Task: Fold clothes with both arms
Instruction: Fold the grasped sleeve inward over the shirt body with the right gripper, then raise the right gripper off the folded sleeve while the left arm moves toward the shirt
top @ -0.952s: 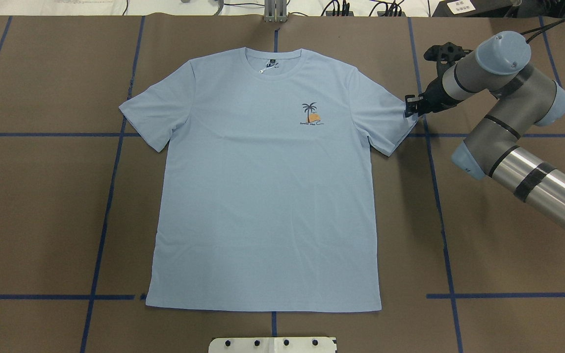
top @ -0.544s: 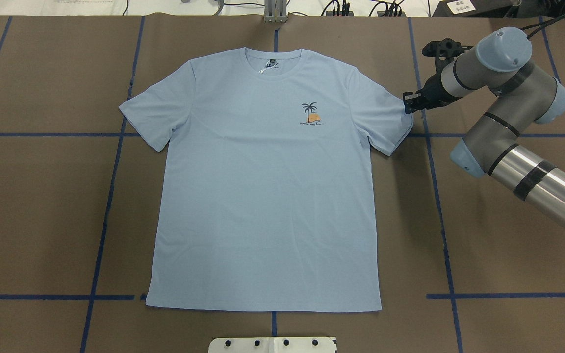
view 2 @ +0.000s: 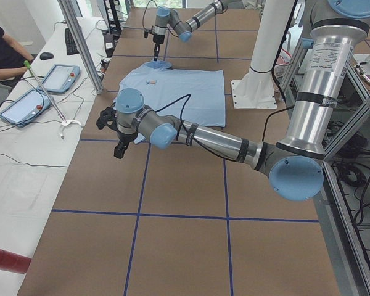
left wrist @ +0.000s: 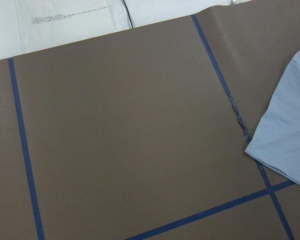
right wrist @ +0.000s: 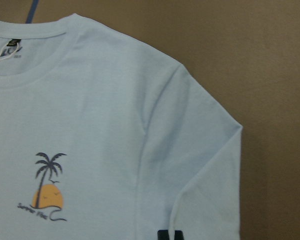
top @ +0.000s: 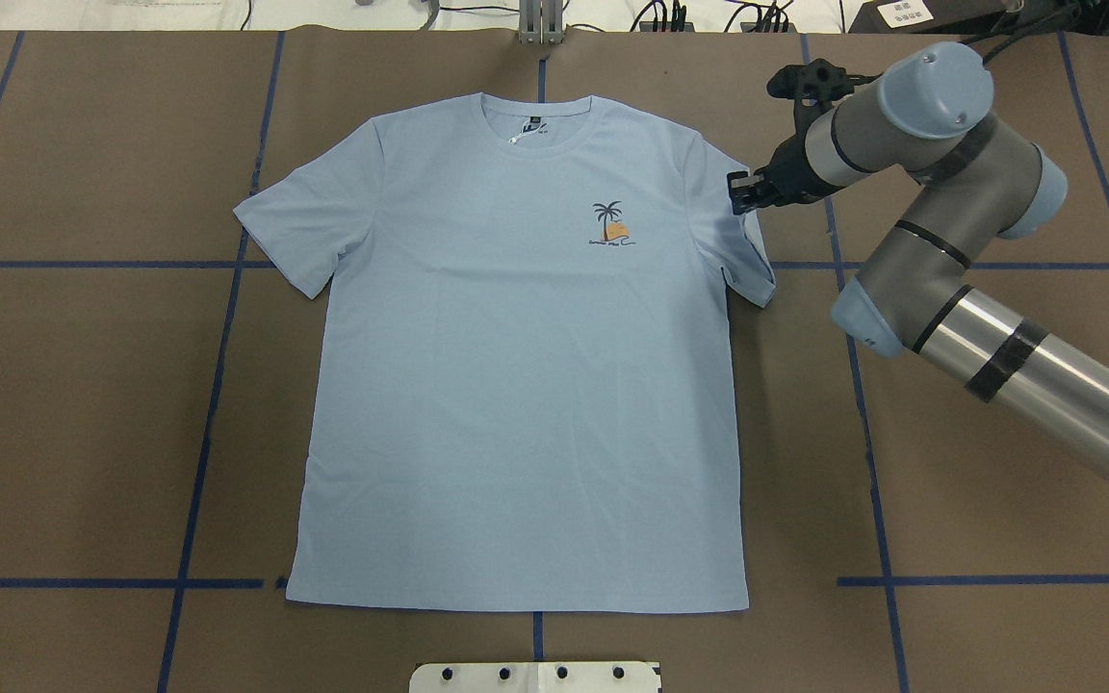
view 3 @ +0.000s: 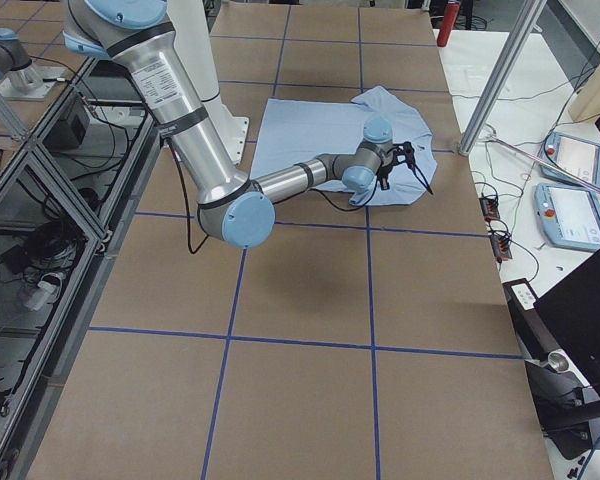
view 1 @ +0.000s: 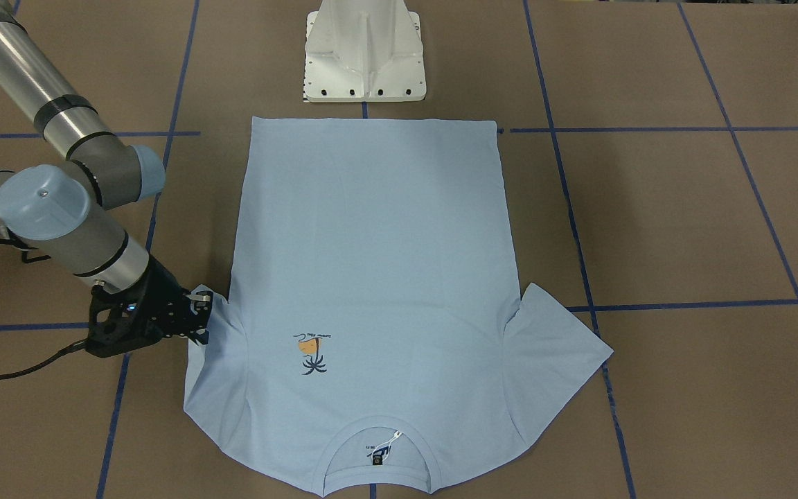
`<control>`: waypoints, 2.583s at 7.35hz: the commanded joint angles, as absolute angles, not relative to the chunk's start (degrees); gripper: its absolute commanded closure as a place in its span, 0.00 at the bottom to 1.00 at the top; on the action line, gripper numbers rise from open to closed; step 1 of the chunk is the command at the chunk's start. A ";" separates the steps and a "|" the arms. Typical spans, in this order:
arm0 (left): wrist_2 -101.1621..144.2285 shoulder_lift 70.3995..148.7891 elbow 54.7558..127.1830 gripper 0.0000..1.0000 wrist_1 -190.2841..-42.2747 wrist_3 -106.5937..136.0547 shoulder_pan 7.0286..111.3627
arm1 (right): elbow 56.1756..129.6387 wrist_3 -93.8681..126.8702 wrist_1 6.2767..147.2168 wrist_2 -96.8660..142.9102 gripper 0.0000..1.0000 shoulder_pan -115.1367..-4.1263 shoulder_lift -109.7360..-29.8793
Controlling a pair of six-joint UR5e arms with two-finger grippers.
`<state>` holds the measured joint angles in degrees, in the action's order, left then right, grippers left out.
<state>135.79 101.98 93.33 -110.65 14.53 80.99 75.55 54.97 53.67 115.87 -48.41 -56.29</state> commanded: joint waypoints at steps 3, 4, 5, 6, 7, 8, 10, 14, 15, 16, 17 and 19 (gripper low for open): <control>135.79 101.95 93.16 0.00 -110.65 14.68 81.12 | 54.39 55.72 64.52 103.30 1.00 -43.34 -32.56; 135.79 101.95 93.16 0.00 -110.65 14.59 81.12 | 53.36 55.64 64.34 102.31 1.00 -42.98 -32.69; 135.79 101.95 93.25 0.00 -110.65 14.68 81.12 | 53.26 55.72 64.16 102.39 0.55 -42.98 -32.70; 135.79 102.13 93.16 0.00 -110.65 14.68 81.04 | 53.26 55.72 60.94 101.70 0.01 -42.54 -33.39; 135.70 102.39 92.99 0.00 -110.65 14.68 80.95 | 53.52 56.94 60.21 101.43 0.00 -42.54 -33.75; 135.62 103.35 92.29 0.00 -110.65 16.24 80.60 | 53.87 60.69 60.21 101.86 0.00 -42.89 -33.66; 135.18 108.27 89.83 0.00 -113.35 26.57 77.37 | 59.11 62.75 65.17 109.19 0.00 -43.94 -35.84; 112.73 108.19 89.13 0.00 -131.31 63.21 56.31 | 82.86 60.74 82.82 115.91 0.00 -50.43 -50.71; 105.98 108.63 87.90 0.00 -131.40 67.72 52.25 | 84.79 57.86 87.49 117.41 0.00 -52.10 -50.54; 99.38 111.85 83.63 0.01 -131.48 71.59 48.90 | 86.73 55.31 91.54 120.73 0.00 -54.29 -51.06; 92.88 114.41 78.97 0.01 -131.75 72.41 46.52 | 88.58 54.67 92.80 121.28 0.00 -54.75 -51.85; 91.06 116.45 74.11 0.05 -131.84 72.07 46.23 | 88.77 54.67 92.73 121.20 0.00 -54.67 -52.12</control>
<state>92.80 115.25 77.13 -131.76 71.93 46.79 88.42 54.88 92.41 121.05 -54.53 -51.88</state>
